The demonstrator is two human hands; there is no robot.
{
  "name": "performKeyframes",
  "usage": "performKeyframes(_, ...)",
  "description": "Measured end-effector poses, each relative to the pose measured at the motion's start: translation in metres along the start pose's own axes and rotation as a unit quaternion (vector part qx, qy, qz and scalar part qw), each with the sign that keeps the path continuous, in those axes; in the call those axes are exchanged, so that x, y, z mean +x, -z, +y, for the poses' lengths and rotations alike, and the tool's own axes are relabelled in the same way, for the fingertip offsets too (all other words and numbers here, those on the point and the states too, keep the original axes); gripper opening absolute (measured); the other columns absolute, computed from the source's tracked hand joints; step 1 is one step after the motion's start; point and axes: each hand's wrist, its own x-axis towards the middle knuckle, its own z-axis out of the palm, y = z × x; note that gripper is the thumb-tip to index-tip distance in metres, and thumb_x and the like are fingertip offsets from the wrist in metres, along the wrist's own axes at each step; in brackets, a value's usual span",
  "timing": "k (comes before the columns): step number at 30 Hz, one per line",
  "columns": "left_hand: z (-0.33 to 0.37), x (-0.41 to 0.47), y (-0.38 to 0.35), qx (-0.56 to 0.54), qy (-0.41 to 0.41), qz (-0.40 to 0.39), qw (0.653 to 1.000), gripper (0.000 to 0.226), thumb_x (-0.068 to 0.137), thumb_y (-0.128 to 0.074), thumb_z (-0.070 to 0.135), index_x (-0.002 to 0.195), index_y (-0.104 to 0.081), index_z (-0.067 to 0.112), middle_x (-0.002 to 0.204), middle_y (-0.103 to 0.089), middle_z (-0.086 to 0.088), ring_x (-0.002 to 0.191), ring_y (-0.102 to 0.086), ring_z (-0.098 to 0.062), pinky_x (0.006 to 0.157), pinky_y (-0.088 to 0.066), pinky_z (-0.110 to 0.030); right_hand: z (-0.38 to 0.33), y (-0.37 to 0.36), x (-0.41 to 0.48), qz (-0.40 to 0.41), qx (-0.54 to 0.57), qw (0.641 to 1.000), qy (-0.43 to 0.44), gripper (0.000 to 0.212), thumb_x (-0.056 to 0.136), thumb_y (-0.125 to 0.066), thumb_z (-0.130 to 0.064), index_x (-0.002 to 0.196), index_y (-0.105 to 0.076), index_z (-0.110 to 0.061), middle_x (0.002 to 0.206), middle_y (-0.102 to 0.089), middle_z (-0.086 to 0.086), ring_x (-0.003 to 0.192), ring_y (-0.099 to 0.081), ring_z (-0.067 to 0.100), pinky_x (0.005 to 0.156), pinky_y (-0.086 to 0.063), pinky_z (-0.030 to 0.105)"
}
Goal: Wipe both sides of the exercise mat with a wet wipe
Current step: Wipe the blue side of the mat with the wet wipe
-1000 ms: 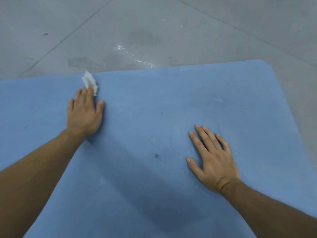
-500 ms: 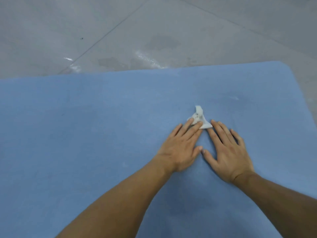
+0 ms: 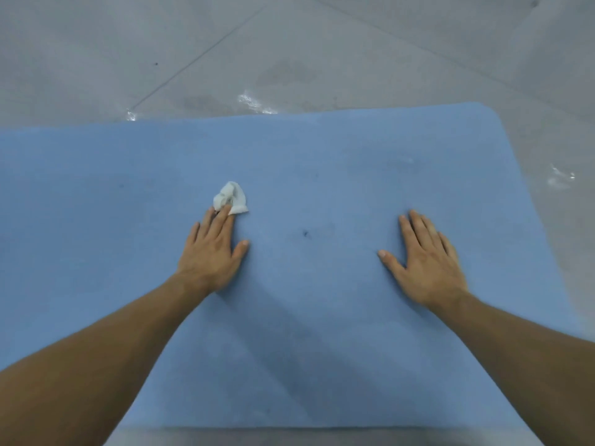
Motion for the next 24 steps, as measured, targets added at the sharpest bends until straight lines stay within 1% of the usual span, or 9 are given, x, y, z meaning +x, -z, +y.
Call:
performKeyframes(3, 0.04, -0.001, -0.005, -0.035, -0.03, -0.004, 0.999, 0.077, 0.104, -0.027, 0.061, 0.166, -0.01, 0.019, 0.174, 0.0, 0.006, 0.16, 0.004, -0.018, 0.128, -0.004, -0.043, 0.011, 0.001, -0.024, -0.005, 0.006, 0.999, -0.034, 0.083, 0.1, -0.028, -0.067, 0.167, -0.007, -0.021, 0.174, 0.001, -0.005, 0.159, 0.005, 0.013, 0.127, -0.003, 0.036)
performKeyframes(7, 0.13, -0.01, -0.018, -0.008, -0.237, -0.053, 0.97, 0.088, 0.091, -0.006, 0.066, 0.166, -0.006, 0.021, 0.174, -0.001, 0.006, 0.16, 0.006, -0.017, 0.129, -0.004, -0.044, 0.014, -0.002, -0.044, -0.013, 0.003, 0.999, -0.036, 0.082, 0.101, -0.033, -0.063, 0.167, -0.009, -0.019, 0.174, -0.001, -0.002, 0.16, 0.003, 0.015, 0.127, -0.006, 0.037)
performKeyframes(10, 0.201, -0.032, -0.035, 0.011, -0.333, -0.092, 0.938, 0.073, 0.104, -0.021, 0.055, 0.166, -0.007, 0.02, 0.174, 0.001, 0.007, 0.159, 0.009, -0.015, 0.129, 0.001, -0.039, 0.014, -0.002, -0.05, -0.022, 0.009, 0.999, -0.033, 0.082, 0.101, -0.032, -0.063, 0.166, -0.01, -0.019, 0.174, -0.002, -0.001, 0.16, 0.002, 0.017, 0.127, -0.009, 0.038)
performKeyframes(13, 0.221, -0.042, -0.043, 0.018, -0.334, -0.078, 0.939, 0.07, 0.107, -0.031, 0.048, 0.166, -0.009, 0.018, 0.174, 0.0, 0.007, 0.159, 0.008, -0.015, 0.129, -0.001, -0.039, 0.023, 0.003, -0.051, -0.04, 0.005, 0.999, -0.014, 0.081, 0.101, -0.029, -0.064, 0.166, -0.009, -0.021, 0.174, 0.001, -0.003, 0.16, 0.003, 0.016, 0.127, -0.007, 0.034)
performKeyframes(17, 0.169, -0.025, -0.035, 0.049, -0.322, -0.04, 0.945, 0.069, 0.106, -0.025, 0.048, 0.166, -0.009, 0.017, 0.174, -0.001, 0.006, 0.16, 0.002, -0.015, 0.126, 0.007, -0.031, 0.034, 0.005, -0.059, -0.038, -0.007, 0.999, -0.007, 0.079, 0.102, -0.026, -0.065, 0.166, -0.007, -0.024, 0.174, 0.003, -0.005, 0.16, 0.003, 0.015, 0.127, -0.006, 0.033)
performKeyframes(18, 0.148, -0.019, -0.033, 0.046, -0.297, -0.026, 0.954, 0.071, 0.104, -0.022, 0.05, 0.165, -0.014, 0.015, 0.173, -0.009, 0.003, 0.16, -0.006, -0.018, 0.126, 0.003, -0.032, 0.034, 0.004, -0.061, -0.039, -0.007, 0.999, -0.012, 0.077, 0.104, -0.029, -0.063, 0.166, -0.007, -0.025, 0.174, 0.004, -0.005, 0.16, 0.004, 0.015, 0.127, -0.006, 0.034)
performKeyframes(21, 0.079, -0.006, -0.028, 0.042, -0.22, 0.002, 0.975, 0.074, 0.1, -0.023, 0.053, 0.16, -0.032, 0.01, 0.168, -0.028, -0.006, 0.155, -0.028, -0.028, 0.125, -0.021, -0.044, 0.029, 0.003, -0.062, -0.04, -0.006, 0.999, -0.02, 0.076, 0.105, -0.033, -0.059, 0.166, -0.004, -0.026, 0.174, 0.007, -0.006, 0.16, 0.007, 0.014, 0.127, -0.004, 0.035)
performKeyframes(22, 0.056, -0.004, -0.025, 0.045, -0.198, 0.007, 0.979, 0.075, 0.1, -0.024, 0.054, 0.16, -0.033, 0.01, 0.168, -0.029, -0.005, 0.154, -0.029, -0.028, 0.124, -0.023, -0.046, 0.028, 0.003, -0.062, -0.041, -0.006, 0.999, -0.023, 0.075, 0.105, -0.032, -0.059, 0.166, -0.003, -0.026, 0.174, 0.008, -0.007, 0.16, 0.008, 0.014, 0.127, -0.004, 0.035)
performKeyframes(24, 0.02, -0.007, -0.018, 0.053, -0.168, 0.014, 0.984, 0.077, 0.1, -0.02, 0.058, 0.162, -0.028, 0.013, 0.17, -0.023, 0.0, 0.157, -0.022, -0.023, 0.126, -0.017, -0.043, 0.027, 0.002, -0.062, -0.038, -0.003, 0.999, -0.026, 0.075, 0.104, -0.032, -0.058, 0.166, -0.003, -0.026, 0.174, 0.007, -0.006, 0.16, 0.008, 0.014, 0.127, -0.004, 0.036)
